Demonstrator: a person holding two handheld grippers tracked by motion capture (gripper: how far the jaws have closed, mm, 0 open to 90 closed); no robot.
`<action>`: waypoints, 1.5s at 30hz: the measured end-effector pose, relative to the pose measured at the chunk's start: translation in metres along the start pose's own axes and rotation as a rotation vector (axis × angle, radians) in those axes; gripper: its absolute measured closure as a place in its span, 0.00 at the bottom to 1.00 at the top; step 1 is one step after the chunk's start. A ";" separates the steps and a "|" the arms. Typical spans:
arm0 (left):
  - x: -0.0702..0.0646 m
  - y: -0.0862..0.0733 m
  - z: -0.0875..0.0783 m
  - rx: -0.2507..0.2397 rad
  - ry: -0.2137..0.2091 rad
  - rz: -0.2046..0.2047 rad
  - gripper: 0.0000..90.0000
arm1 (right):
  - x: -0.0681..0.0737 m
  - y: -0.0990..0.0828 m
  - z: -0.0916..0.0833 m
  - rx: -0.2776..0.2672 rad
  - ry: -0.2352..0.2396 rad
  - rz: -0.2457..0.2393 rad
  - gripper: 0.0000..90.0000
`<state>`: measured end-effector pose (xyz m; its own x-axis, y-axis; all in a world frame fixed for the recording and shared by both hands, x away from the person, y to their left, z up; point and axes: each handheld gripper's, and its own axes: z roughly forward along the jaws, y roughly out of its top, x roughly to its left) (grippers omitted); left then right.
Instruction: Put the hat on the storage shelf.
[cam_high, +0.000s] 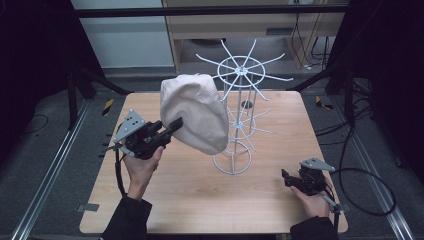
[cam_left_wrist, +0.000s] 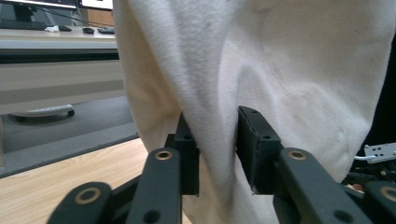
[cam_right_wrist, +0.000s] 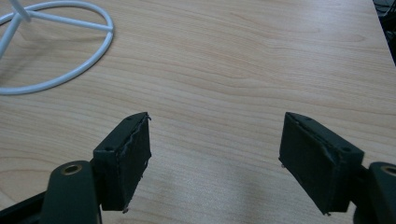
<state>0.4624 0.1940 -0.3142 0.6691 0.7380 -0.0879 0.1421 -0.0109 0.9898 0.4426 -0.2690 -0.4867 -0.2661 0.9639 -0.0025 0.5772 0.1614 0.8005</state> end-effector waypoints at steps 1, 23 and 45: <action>0.000 0.000 0.000 0.000 0.000 0.000 0.74 | 0.000 0.000 0.000 0.000 0.000 0.000 0.27; 0.010 -0.007 -0.047 0.052 0.059 0.026 0.39 | 0.000 0.000 0.000 -0.004 -0.002 0.001 0.27; 0.062 -0.099 -0.084 0.267 0.258 -0.052 0.26 | 0.001 -0.001 0.000 -0.004 -0.007 -0.007 0.24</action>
<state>0.4280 0.2977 -0.4085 0.4546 0.8878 -0.0725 0.3794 -0.1194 0.9175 0.4417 -0.2684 -0.4878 -0.2647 0.9643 -0.0127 0.5721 0.1676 0.8029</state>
